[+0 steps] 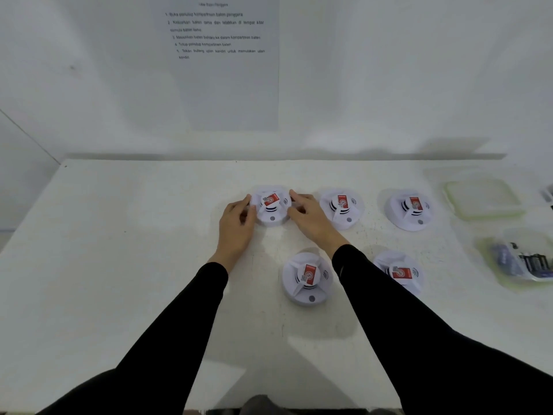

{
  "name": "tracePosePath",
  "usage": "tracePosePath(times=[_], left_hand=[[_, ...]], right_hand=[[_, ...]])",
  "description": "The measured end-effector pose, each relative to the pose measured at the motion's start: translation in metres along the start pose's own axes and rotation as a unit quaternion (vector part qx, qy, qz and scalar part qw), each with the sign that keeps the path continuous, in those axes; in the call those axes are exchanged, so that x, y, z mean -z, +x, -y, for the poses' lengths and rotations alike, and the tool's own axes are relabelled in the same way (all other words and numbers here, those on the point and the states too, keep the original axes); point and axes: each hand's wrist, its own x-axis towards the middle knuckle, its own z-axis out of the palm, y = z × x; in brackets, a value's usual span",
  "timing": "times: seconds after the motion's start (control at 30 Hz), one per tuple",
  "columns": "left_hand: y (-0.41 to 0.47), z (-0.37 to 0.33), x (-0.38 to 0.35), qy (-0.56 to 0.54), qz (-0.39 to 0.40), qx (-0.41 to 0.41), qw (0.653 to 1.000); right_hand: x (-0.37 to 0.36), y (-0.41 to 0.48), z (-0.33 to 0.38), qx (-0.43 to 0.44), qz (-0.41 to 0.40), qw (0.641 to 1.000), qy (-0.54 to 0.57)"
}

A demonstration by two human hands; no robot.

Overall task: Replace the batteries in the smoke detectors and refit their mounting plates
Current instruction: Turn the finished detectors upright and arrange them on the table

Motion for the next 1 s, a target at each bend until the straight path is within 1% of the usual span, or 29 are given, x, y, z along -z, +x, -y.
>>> tracePosePath(times=[0.07, 0.13, 0.17, 0.2, 0.23, 0.3, 0.37, 0.4, 0.47, 0.57, 0.63, 0.7, 0.8, 0.87, 0.93, 1.0], left_hand=[[-0.003, -0.007, 0.002, -0.034, -0.03, 0.021, 0.999], [-0.008, -0.02, -0.001, -0.073, -0.09, -0.002, 0.993], [-0.012, -0.028, -0.004, -0.088, -0.101, -0.016, 0.991], [-0.016, -0.036, -0.01, -0.1, -0.092, -0.026, 0.99], [-0.02, -0.046, -0.017, -0.105, -0.061, -0.032, 0.992], [-0.026, -0.065, -0.035, -0.089, 0.034, -0.025, 0.995], [-0.028, -0.079, -0.054, -0.066, 0.11, 0.003, 0.992], [-0.026, -0.084, -0.064, -0.047, 0.138, 0.023, 0.989], [-0.021, -0.09, -0.08, 0.012, 0.177, 0.069, 0.982], [-0.014, -0.093, -0.099, 0.078, 0.188, 0.122, 0.971], [-0.013, -0.096, -0.108, 0.1, 0.185, 0.114, 0.971], [-0.012, -0.099, -0.118, 0.079, 0.158, 0.099, 0.979], [-0.013, -0.103, -0.125, -0.025, 0.139, 0.094, 0.985], [-0.01, -0.096, -0.122, -0.067, 0.161, 0.087, 0.981], [-0.005, -0.088, -0.117, -0.083, 0.196, 0.077, 0.974], [-0.005, -0.083, -0.111, -0.093, 0.21, 0.074, 0.97]], right_hand=[[0.008, -0.006, 0.008, -0.001, 0.002, 1.0, 0.009], [0.024, -0.014, 0.012, 0.016, -0.016, 0.999, 0.038], [0.036, -0.02, 0.013, 0.022, -0.032, 0.998, 0.053], [0.051, -0.024, 0.012, 0.028, -0.055, 0.996, 0.06], [0.067, -0.027, 0.009, 0.032, -0.08, 0.995, 0.058], [0.099, -0.031, -0.001, 0.027, -0.121, 0.991, 0.047], [0.123, -0.031, -0.012, 0.009, -0.132, 0.991, 0.015], [0.131, -0.029, -0.017, -0.006, -0.123, 0.992, -0.003], [0.14, -0.026, -0.025, -0.042, -0.079, 0.995, -0.034], [0.146, -0.021, -0.033, -0.095, 0.008, 0.993, -0.067], [0.145, -0.017, -0.038, -0.09, 0.048, 0.989, -0.104], [0.145, -0.012, -0.045, -0.065, 0.051, 0.992, -0.098], [0.149, -0.01, -0.052, -0.038, 0.027, 0.999, 0.017], [0.151, -0.01, -0.055, -0.024, 0.018, 0.998, 0.051], [0.15, -0.01, -0.059, -0.003, 0.014, 0.998, 0.053], [0.149, -0.011, -0.062, 0.027, 0.026, 0.998, 0.052]])
